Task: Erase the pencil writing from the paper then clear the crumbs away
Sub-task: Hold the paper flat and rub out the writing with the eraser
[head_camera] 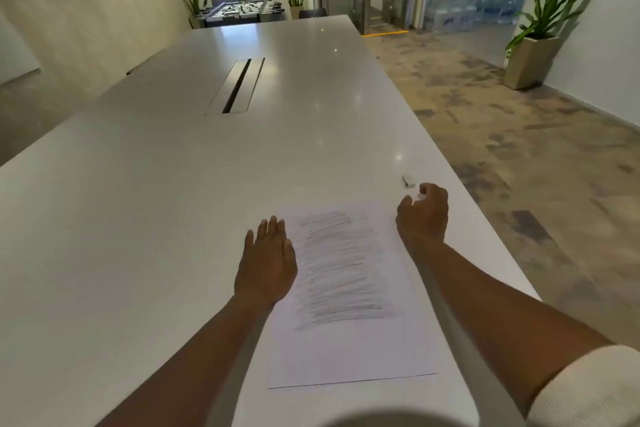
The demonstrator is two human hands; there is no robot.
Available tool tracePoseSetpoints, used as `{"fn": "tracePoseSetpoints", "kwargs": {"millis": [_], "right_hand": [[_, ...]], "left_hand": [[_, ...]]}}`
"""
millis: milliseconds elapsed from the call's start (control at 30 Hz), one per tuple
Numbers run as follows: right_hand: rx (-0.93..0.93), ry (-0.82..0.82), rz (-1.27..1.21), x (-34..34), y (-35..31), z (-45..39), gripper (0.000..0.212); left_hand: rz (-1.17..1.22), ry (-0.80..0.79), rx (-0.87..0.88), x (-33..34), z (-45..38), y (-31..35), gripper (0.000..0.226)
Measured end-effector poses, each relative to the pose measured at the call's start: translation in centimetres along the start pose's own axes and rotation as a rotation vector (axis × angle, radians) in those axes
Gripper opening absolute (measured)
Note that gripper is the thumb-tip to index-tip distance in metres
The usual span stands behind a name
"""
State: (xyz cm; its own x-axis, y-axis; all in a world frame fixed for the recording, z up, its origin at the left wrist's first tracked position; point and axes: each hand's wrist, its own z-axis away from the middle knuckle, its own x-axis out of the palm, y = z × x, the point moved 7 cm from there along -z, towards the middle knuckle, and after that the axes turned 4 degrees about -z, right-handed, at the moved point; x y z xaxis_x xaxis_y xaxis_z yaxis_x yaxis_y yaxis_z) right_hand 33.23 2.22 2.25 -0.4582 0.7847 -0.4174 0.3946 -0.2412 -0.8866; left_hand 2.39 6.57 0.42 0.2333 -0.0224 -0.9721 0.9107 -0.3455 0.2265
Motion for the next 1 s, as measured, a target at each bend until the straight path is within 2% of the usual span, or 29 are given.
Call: {"fn": "tracePoseSetpoints", "kwargs": {"millis": [400, 633, 833, 1000], "right_hand": [[0.072, 0.092, 0.101, 1.8, 0.1, -2.6, 0.037], [0.058, 0.079, 0.18, 2.5, 0.0, -3.4, 0.02], [0.06, 0.047, 0.036, 2.5, -0.3, -3.0, 0.034], [0.068, -0.07, -0.165, 3.1, -0.8, -1.6, 0.029]], "left_hand": [[0.03, 0.024, 0.007, 0.2, -0.2, 0.0, 0.055], [0.029, 0.029, -0.002, 0.3, -0.2, -0.2, 0.055], [0.047, 0.031, -0.003, 0.4, -0.2, -0.4, 0.055], [0.085, 0.033, 0.002, 0.3, -0.2, -0.5, 0.055]]}}
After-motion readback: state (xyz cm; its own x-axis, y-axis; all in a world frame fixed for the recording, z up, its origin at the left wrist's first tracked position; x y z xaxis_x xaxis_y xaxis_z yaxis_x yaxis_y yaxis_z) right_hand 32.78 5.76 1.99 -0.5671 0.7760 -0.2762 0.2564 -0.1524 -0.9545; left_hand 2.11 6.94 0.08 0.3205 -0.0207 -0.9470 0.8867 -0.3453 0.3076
